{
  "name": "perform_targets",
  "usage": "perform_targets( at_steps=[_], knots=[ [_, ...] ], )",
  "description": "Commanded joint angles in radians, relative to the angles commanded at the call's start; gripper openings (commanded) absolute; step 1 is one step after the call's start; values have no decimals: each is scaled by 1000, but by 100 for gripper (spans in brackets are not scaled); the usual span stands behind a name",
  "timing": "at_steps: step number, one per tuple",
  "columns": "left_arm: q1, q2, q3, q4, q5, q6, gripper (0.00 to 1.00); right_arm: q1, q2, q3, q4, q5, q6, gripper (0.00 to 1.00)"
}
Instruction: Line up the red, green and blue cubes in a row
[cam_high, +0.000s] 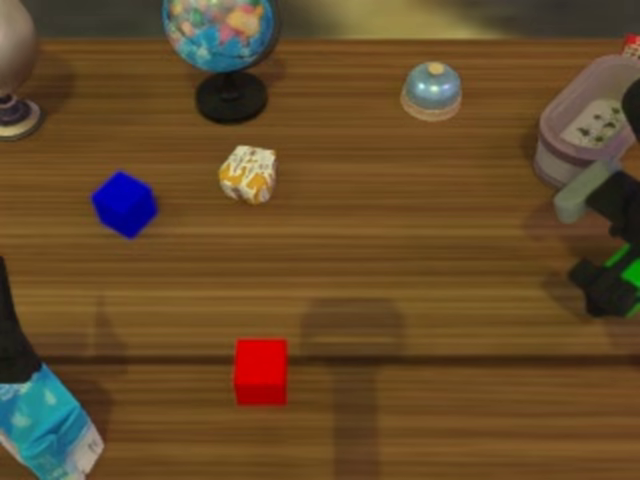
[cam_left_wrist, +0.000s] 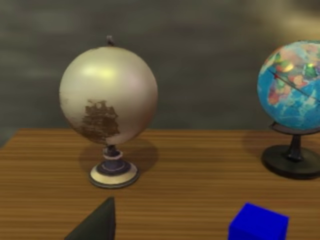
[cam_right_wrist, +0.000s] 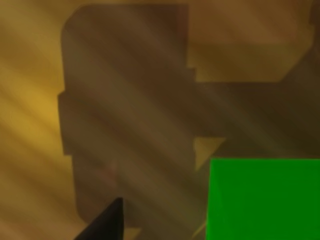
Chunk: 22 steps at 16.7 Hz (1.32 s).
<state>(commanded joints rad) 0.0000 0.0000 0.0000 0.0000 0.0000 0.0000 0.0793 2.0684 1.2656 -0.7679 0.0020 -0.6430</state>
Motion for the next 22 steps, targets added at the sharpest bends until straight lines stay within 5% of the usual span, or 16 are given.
perform_targets(
  at_steps=[9, 22],
  knots=[
    [0, 0, 0, 0, 0, 0, 100, 0, 0, 0, 0, 0, 0, 2],
    [0, 0, 0, 0, 0, 0, 100, 8, -58, 52, -101, -17, 7, 0]
  ],
)
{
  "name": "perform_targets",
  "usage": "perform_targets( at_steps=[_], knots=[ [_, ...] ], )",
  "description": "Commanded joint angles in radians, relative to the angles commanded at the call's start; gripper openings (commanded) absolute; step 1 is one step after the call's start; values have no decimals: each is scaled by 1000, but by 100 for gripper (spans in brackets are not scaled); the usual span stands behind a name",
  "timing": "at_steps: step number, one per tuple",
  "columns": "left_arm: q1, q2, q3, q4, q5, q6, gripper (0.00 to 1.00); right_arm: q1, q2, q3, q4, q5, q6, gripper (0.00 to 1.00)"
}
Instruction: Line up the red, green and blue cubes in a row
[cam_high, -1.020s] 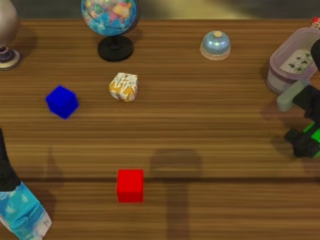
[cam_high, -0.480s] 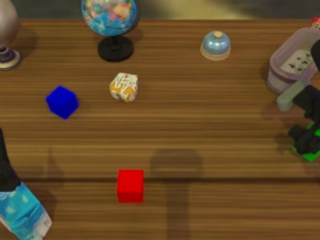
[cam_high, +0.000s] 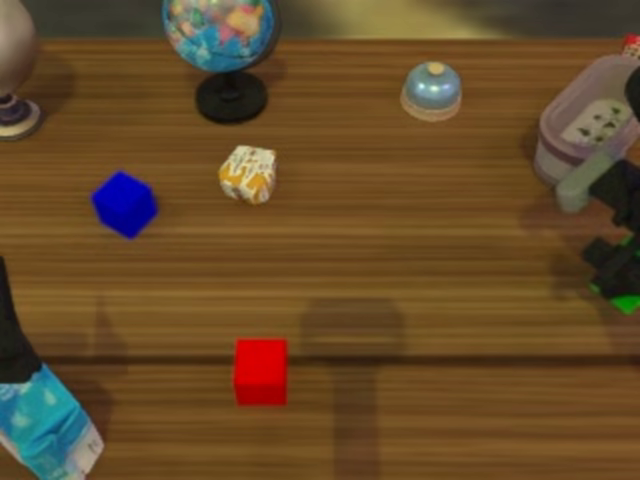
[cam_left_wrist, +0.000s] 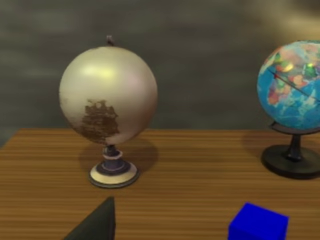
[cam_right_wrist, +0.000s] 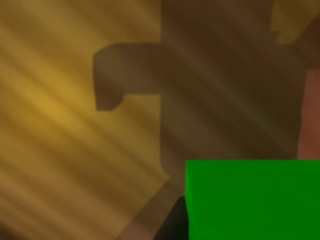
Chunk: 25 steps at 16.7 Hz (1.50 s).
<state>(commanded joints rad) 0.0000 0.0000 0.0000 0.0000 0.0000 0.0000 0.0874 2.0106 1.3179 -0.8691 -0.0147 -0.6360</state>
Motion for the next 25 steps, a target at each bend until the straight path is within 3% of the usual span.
perform_targets(
  at_steps=[5, 13, 18, 25],
  knots=[
    [0, 0, 0, 0, 0, 0, 100, 2, -73, 101, -169, 2, 2, 0],
    [0, 0, 0, 0, 0, 0, 100, 37, -62, 128, -185, 3, 68, 0],
    [0, 0, 0, 0, 0, 0, 100, 198, -11, 199, -230, 8, 363, 0],
    [0, 0, 0, 0, 0, 0, 100, 502, 49, 306, -297, 20, 1009, 0]
  ],
)
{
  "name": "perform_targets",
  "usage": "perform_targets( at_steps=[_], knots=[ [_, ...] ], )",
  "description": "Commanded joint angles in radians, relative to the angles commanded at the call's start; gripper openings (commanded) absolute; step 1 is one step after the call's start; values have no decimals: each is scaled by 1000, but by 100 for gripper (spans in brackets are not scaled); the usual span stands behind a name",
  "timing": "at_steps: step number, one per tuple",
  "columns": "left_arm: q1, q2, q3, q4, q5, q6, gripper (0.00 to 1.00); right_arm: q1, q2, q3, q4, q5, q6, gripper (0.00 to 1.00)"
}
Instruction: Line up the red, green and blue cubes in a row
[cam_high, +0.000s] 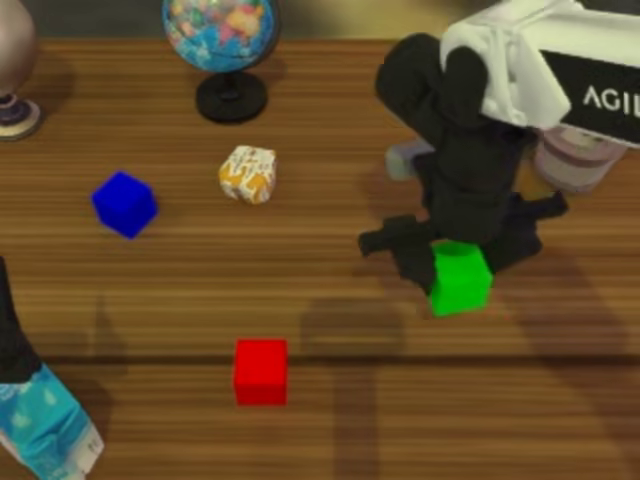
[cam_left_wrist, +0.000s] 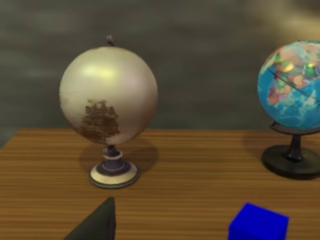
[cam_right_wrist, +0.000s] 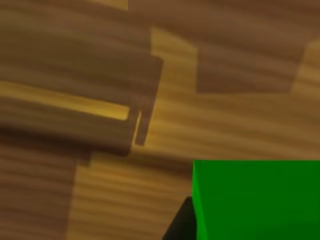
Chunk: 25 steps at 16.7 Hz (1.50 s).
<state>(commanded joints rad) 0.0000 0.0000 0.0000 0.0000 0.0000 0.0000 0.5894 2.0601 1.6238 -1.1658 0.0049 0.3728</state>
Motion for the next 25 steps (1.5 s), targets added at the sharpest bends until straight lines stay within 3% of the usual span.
perform_targets(
  at_steps=[4, 8, 15, 21, 25],
  knots=[
    [0, 0, 0, 0, 0, 0, 100, 151, 8, 45, -19, 8, 308, 0],
    [0, 0, 0, 0, 0, 0, 100, 237, 3, 68, -24, 15, 455, 0],
    [0, 0, 0, 0, 0, 0, 100, 241, 6, 53, -5, 13, 465, 0],
    [0, 0, 0, 0, 0, 0, 100, 246, 58, -86, 192, 15, 470, 0],
    [0, 0, 0, 0, 0, 0, 100, 248, 69, -112, 226, 17, 471, 0]
  ],
)
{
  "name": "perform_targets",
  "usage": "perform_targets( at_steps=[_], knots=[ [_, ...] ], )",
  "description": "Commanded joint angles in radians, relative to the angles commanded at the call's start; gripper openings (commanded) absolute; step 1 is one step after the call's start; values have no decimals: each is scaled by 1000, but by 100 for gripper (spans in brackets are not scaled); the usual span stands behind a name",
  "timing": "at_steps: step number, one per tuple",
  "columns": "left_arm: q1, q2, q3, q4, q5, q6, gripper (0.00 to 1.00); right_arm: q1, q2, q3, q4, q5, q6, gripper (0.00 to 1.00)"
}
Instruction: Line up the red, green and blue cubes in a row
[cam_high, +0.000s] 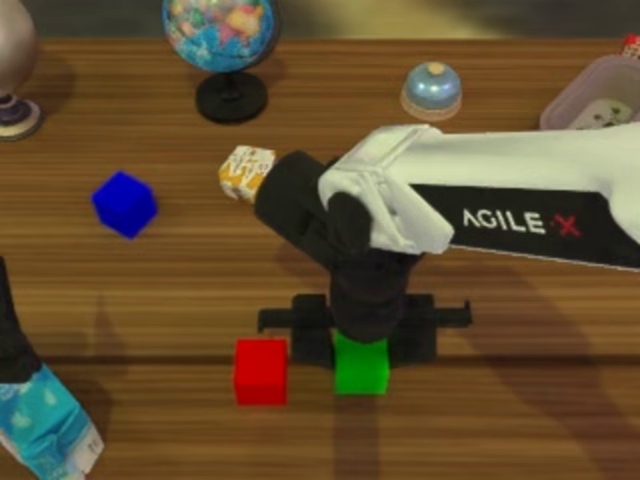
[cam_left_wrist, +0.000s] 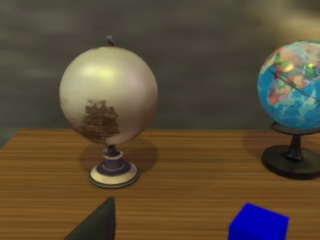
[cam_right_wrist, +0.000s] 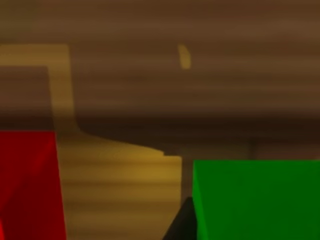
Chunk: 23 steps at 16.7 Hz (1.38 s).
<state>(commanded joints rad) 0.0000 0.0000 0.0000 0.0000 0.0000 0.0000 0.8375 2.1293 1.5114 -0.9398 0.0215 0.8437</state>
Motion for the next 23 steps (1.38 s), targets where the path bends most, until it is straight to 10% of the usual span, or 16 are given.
perform_targets(
  at_steps=[2, 15, 23],
  knots=[
    [0, 0, 0, 0, 0, 0, 100, 0, 0, 0, 0, 0, 0, 0],
    [0, 0, 0, 0, 0, 0, 100, 0, 0, 0, 0, 0, 0, 98],
    [0, 0, 0, 0, 0, 0, 100, 0, 0, 0, 0, 0, 0, 100]
  ],
)
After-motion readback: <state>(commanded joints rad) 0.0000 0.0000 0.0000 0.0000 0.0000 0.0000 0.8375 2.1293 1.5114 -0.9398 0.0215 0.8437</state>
